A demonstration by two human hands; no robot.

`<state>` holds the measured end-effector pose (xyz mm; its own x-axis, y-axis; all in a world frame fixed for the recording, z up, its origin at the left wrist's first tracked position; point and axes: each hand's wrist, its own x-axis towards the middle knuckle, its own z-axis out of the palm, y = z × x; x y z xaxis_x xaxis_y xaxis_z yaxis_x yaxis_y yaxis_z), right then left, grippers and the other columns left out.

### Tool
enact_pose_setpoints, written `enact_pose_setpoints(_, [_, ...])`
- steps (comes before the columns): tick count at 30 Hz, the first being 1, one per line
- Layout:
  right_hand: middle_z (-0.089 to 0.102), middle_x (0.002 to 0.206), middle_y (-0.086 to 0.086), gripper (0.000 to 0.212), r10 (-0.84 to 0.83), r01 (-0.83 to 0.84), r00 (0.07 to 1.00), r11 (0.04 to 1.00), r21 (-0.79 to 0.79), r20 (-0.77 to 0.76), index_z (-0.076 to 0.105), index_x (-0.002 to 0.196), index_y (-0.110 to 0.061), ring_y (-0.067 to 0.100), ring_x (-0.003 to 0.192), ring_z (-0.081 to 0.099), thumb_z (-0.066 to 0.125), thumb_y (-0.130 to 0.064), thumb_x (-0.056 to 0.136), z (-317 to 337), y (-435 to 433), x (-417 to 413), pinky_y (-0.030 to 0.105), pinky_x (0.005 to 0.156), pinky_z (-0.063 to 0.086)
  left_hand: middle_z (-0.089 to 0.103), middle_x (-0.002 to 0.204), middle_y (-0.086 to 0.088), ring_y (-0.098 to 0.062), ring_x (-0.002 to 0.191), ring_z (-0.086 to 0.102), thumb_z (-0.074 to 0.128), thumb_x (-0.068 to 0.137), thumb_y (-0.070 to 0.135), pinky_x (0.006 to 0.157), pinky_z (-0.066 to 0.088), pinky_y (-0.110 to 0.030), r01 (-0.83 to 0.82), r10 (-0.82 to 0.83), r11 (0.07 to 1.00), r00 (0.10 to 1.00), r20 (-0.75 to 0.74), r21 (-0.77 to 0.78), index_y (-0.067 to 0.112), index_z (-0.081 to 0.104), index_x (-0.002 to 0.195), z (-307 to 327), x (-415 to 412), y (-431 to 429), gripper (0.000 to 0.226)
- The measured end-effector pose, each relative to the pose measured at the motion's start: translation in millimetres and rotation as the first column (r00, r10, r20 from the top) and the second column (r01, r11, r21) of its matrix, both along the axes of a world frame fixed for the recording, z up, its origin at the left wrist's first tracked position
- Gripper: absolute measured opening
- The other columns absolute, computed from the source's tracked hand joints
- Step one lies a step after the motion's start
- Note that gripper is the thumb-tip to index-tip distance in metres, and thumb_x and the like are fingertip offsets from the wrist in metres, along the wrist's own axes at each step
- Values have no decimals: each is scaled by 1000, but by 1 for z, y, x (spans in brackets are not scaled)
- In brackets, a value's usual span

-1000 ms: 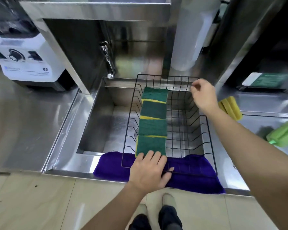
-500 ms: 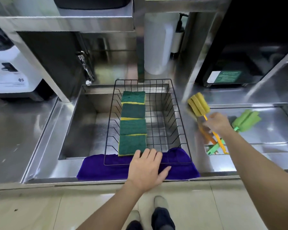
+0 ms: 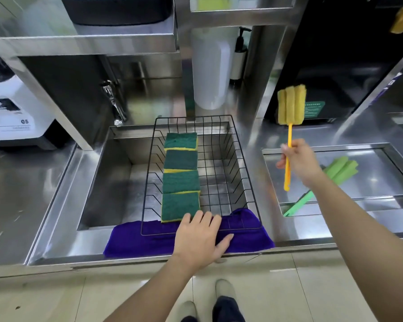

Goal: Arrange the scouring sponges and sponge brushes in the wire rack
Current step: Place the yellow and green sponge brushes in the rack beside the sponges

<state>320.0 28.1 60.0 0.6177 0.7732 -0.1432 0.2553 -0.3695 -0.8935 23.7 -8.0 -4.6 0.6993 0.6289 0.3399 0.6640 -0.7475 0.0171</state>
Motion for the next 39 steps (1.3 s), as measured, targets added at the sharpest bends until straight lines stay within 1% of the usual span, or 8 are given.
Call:
enact_pose_setpoints(4, [56, 73, 6, 14, 149, -147, 987, 988, 41, -61, 36, 96, -11, 19, 52, 63, 41, -24, 99, 42, 20, -33, 34, 47, 52, 59, 72, -2, -24, 66, 54, 46, 85, 57, 60, 43, -35, 1, -2, 1000, 999, 33, 28, 14, 63, 82, -1, 0, 1, 47])
enact_pose_setpoints(12, [49, 104, 21, 25, 414, -433, 901, 844, -315, -129, 35, 111, -9, 40, 89, 64, 43, -28, 97, 15, 40, -117, 41, 42, 58, 59, 73, -2, -23, 66, 54, 47, 86, 59, 59, 42, -33, 9, -14, 998, 997, 71, 61, 14, 64, 84, -6, -1, 2, 47])
enact_pose_setpoints(15, [46, 93, 11, 29, 417, -459, 888, 805, -376, -192, 34, 121, -7, 34, 82, 61, 42, -23, 98, -5, 44, -132, 42, 42, 57, 60, 74, -2, -23, 66, 54, 48, 86, 58, 59, 41, -33, 9, -13, 998, 998, 57, 67, 13, 65, 89, -8, -1, 2, 48])
enact_pose_setpoints(20, [50, 98, 22, 29, 349, -446, 891, 792, -417, -291, 35, 122, -7, 36, 83, 63, 44, -19, 97, -24, 48, -143, 43, 44, 57, 60, 75, -3, -23, 66, 53, 48, 87, 56, 58, 39, -33, 18, -25, 996, 997, 79, 88, 12, 65, 89, -9, -1, 1, 47])
enact_pose_setpoints(29, [59, 68, 14, 24, 505, -478, 855, 686, -548, -113, 46, 80, -7, 19, 45, 59, 49, -24, 95, -50, 48, -152, 30, 41, 54, 59, 73, -2, -22, 67, 52, 49, 87, 54, 58, 40, -32, 13, -19, 998, 996, 86, 66, 13, 64, 87, -8, 0, 1, 44])
enact_pose_setpoints(32, [60, 73, 12, 23, 560, -450, 828, 682, -577, 17, 46, 84, -10, 23, 56, 62, 50, -29, 95, -44, 46, -151, 35, 51, 55, 59, 74, -2, -22, 66, 52, 50, 87, 54, 58, 40, -32, 16, -21, 998, 997, 81, 64, 13, 63, 87, -7, 0, 1, 43])
enact_pose_setpoints(35, [59, 77, 8, 29, 559, -414, 816, 742, -527, 146, 43, 70, -20, 26, 71, 60, 47, -34, 95, -34, 42, -149, 38, 68, 51, 59, 73, -2, -22, 65, 52, 52, 86, 54, 56, 40, -33, 23, -27, 998, 997, 70, 66, 13, 63, 86, -6, 0, 1, 43])
enact_pose_setpoints(39, [60, 73, 4, 19, 388, -336, 912, 893, -301, 133, 56, 82, -14, 21, 65, 59, 48, -25, 95, -17, 37, -136, 36, 64, 55, 58, 73, -2, -23, 65, 53, 51, 85, 57, 57, 42, -34, 29, -30, 999, 999, 42, 36, 14, 63, 83, -4, 0, 0, 45])
